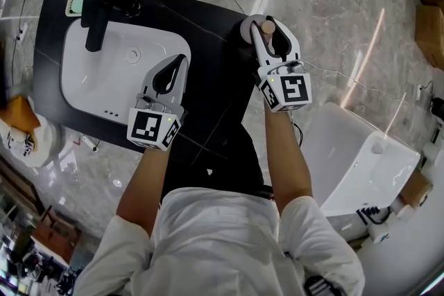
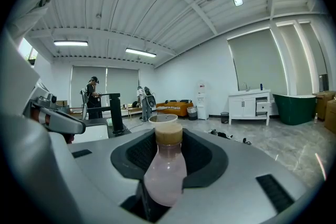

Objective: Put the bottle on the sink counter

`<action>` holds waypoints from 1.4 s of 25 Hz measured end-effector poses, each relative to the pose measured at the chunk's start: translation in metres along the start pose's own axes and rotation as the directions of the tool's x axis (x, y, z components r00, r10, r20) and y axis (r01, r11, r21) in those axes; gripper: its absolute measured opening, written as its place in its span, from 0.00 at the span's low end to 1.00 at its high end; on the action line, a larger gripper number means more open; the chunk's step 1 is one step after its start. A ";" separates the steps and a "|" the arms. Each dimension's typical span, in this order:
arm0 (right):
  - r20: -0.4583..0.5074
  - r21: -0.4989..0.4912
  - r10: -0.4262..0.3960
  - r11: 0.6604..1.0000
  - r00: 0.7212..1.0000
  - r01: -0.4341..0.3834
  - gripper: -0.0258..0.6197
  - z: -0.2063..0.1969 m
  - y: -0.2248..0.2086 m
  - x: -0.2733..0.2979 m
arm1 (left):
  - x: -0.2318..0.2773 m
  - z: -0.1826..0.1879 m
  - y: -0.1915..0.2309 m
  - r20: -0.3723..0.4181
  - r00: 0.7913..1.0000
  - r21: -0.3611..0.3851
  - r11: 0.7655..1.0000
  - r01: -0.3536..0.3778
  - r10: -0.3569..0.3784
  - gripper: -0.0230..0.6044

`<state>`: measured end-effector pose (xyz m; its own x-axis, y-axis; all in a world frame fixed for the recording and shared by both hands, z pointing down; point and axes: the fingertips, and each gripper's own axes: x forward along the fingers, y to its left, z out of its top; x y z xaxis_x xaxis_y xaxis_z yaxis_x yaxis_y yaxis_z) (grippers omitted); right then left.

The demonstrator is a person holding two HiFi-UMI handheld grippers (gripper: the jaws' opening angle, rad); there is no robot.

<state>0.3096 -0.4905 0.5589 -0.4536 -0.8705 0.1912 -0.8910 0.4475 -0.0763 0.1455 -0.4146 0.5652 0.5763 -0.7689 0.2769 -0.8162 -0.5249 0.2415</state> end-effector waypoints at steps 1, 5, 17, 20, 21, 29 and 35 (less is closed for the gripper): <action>0.000 0.001 0.000 1.000 1.000 0.000 0.27 -0.001 0.000 0.001 | 0.000 0.000 0.000 -0.001 1.000 -0.006 1.000 0.000 0.000 0.06; 0.000 0.000 0.006 1.000 1.000 -0.006 0.27 -0.002 0.000 0.004 | 0.001 0.000 -0.001 -0.002 1.000 -0.020 1.000 0.007 -0.007 0.06; -0.011 -0.013 0.002 1.000 1.000 -0.002 0.27 -0.010 0.001 0.008 | 0.001 0.000 0.001 -0.001 1.000 -0.031 1.000 0.003 -0.003 0.06; -0.015 -0.018 -0.001 1.000 1.000 0.001 0.27 -0.011 0.000 0.007 | 0.001 0.000 0.002 0.001 1.000 -0.045 0.999 0.000 0.000 0.06; -0.019 -0.022 -0.003 1.000 1.000 0.002 0.27 -0.011 0.000 0.008 | 0.001 0.000 0.002 0.003 1.000 -0.044 0.999 0.001 -0.001 0.06; -0.059 -0.003 -0.001 1.000 0.998 0.001 0.27 -0.009 0.001 0.008 | -0.011 0.012 0.007 0.028 1.000 -0.048 0.999 0.004 -0.003 0.06; -0.065 -0.013 -0.044 0.999 0.997 0.043 0.28 0.015 0.003 -0.007 | -0.035 0.031 0.012 0.046 0.998 -0.033 0.999 0.036 -0.035 0.06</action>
<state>0.3098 -0.4858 0.5426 -0.4119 -0.8740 0.2579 -0.9094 0.4123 -0.0551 0.1141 -0.4048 0.5298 0.6018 -0.7663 0.2249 -0.7930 -0.5400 0.2821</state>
